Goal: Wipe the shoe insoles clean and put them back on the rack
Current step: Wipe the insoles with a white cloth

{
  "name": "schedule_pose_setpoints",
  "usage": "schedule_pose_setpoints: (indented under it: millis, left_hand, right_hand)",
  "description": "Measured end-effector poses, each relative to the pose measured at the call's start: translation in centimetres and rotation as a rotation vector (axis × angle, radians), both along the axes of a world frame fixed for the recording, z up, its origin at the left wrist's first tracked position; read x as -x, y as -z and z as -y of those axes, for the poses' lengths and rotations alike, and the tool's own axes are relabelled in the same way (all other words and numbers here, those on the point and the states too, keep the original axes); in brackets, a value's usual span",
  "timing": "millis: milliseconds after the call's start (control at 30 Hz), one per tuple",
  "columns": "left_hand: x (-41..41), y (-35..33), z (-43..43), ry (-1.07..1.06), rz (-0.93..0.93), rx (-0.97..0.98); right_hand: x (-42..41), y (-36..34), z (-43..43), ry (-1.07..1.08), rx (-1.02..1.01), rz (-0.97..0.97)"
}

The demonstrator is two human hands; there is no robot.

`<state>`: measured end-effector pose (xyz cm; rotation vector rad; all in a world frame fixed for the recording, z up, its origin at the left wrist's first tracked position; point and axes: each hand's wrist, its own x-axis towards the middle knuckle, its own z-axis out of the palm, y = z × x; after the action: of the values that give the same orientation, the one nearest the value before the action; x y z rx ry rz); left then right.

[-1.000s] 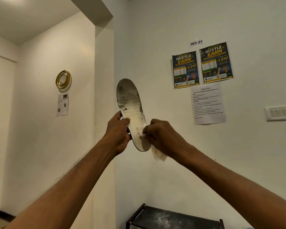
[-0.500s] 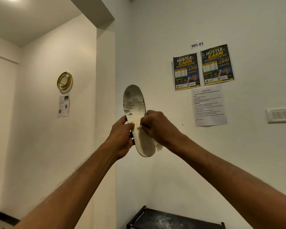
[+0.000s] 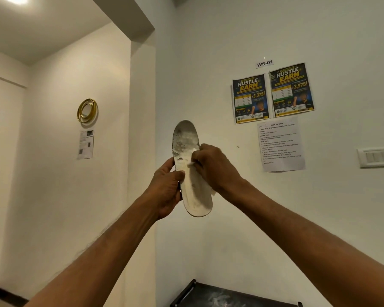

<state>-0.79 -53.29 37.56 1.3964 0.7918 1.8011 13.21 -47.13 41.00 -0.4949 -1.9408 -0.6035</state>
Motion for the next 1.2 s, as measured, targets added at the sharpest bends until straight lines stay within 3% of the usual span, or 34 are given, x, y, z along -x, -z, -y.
schedule_pose_setpoints:
  millis: [67, 200, 333, 433, 567, 700, 833, 933, 1067, 1200]
  left_hand:
    - [0.1, 0.0, 0.0, -0.005, 0.001, -0.003]
    - [0.1, 0.0, 0.2, -0.011, -0.024, 0.015]
    - [0.1, -0.1, 0.1, -0.002, -0.021, 0.020]
    - [-0.1, 0.1, 0.0, 0.004, -0.045, 0.053]
    - [0.1, 0.1, -0.2, 0.011, -0.026, 0.053]
    - [0.4, 0.2, -0.1, 0.014, -0.049, 0.060]
    - [0.5, 0.0, 0.0, 0.010, -0.048, 0.048]
    - [0.5, 0.0, -0.1, 0.011, -0.051, 0.055]
    - [0.5, 0.0, 0.0, 0.005, -0.063, 0.057]
    - [0.5, 0.0, 0.0, 0.012, -0.089, 0.056]
  right_hand:
    - [0.3, 0.5, 0.2, 0.008, -0.051, 0.118]
    - [-0.7, -0.6, -1.2, -0.010, -0.013, -0.084]
    - [0.2, -0.2, -0.1, 0.053, -0.100, 0.151]
    - [-0.3, -2.2, -1.0, 0.048, -0.070, -0.060]
    - [0.7, -2.6, -0.3, 0.078, -0.142, 0.139]
    - [0.2, -4.0, -1.2, 0.040, -0.113, -0.077]
    - [1.2, -3.9, -0.8, 0.051, -0.154, 0.060]
    - [0.9, -5.0, -1.3, 0.006, -0.118, -0.190]
    - [1.7, -5.1, -0.4, 0.022, -0.161, -0.014]
    - [1.6, -6.3, -1.1, -0.025, -0.112, -0.277]
